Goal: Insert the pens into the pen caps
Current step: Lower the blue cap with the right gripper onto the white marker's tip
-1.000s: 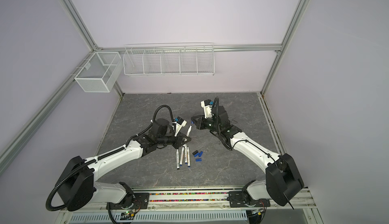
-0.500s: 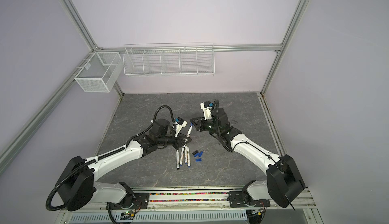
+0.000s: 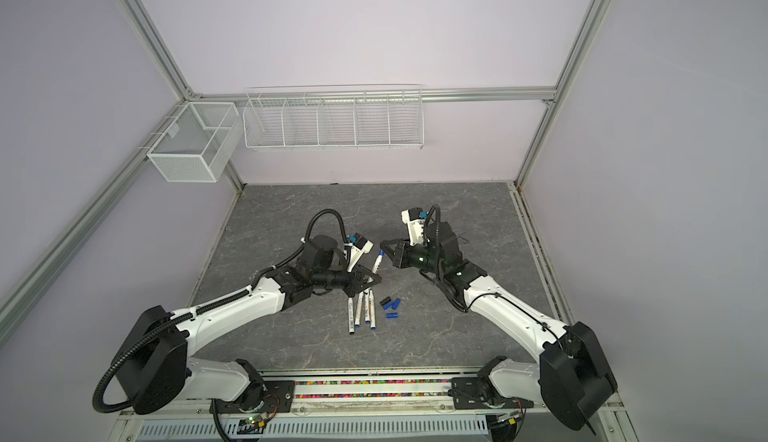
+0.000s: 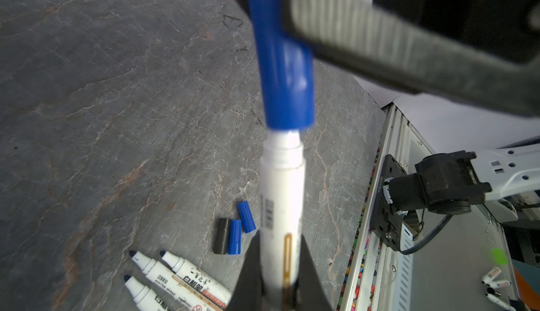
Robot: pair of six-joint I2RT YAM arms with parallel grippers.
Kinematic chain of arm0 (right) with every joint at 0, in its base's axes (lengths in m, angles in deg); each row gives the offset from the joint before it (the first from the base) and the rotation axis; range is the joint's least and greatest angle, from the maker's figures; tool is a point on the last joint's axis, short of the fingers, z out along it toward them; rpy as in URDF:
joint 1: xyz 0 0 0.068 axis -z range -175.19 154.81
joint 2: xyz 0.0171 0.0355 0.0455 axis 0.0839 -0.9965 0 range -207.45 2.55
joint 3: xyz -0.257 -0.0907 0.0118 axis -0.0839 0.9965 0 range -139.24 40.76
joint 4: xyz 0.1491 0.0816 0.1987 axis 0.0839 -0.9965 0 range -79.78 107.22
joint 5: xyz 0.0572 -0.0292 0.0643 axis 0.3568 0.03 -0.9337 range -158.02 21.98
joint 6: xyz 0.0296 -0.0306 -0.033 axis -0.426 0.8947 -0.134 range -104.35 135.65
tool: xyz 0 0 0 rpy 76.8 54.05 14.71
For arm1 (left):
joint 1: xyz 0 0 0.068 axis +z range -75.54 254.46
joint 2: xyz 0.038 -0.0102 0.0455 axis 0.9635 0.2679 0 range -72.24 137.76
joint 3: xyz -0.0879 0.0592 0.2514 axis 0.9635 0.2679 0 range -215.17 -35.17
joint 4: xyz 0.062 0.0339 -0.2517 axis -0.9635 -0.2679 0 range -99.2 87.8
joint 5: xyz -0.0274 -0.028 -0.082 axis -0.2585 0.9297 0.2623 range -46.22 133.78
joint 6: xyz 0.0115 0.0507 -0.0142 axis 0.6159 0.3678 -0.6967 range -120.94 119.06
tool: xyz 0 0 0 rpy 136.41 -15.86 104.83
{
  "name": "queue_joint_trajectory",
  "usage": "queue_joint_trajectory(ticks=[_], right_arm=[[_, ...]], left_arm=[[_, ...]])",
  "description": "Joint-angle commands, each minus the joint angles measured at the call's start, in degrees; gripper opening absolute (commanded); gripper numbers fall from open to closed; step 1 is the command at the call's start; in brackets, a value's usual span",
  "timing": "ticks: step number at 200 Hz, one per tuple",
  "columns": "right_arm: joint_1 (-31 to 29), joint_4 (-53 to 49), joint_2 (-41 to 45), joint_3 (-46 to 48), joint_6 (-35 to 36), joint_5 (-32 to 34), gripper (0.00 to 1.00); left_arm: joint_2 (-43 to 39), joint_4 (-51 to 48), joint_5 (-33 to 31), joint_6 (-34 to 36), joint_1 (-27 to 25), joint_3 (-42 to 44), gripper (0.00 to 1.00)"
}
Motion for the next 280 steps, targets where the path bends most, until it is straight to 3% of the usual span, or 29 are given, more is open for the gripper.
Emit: queue_joint_trajectory(ticks=[1, 67, 128, 197, 280], right_arm=[[-0.4, -3.5, 1.0, 0.8, -0.6, -4.6, 0.07], [-0.1, -8.2, -0.4, -1.4, 2.6, -9.6, 0.07], [1.5, -19.5, -2.1, -3.3, 8.5, -23.0, 0.07], [1.5, -20.2, -2.3, -0.1, 8.2, -32.7, 0.07], [1.4, -22.4, -1.7, 2.0, 8.1, -38.5, 0.07]], left_arm=[[0.9, 3.0, -2.7, -0.3, 0.8, -2.5, 0.0], [0.8, 4.9, -3.4, -1.6, 0.8, -2.6, 0.0], [0.3, 6.0, -5.0, -1.5, 0.8, -2.6, 0.0], [0.6, 5.8, -3.8, -0.8, 0.8, -3.3, 0.0], [0.7, 5.7, -3.7, 0.3, 0.8, -4.3, 0.0]])
